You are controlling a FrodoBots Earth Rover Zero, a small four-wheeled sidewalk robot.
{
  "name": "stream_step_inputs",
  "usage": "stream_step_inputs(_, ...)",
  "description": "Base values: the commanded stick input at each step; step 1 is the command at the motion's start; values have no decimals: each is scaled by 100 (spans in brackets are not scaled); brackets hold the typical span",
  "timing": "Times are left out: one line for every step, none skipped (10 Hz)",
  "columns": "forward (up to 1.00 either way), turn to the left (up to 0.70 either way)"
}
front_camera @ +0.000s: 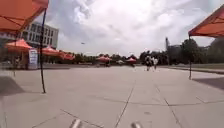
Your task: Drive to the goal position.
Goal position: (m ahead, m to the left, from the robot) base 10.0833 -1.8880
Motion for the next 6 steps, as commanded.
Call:
stream_step_inputs(85,-1)
stream_step_inputs(85,-1)
stream_step_inputs(85,-1)
stream_step_inputs(85,-1)
stream_step_inputs(85,-1)
stream_step_inputs(85,-1)
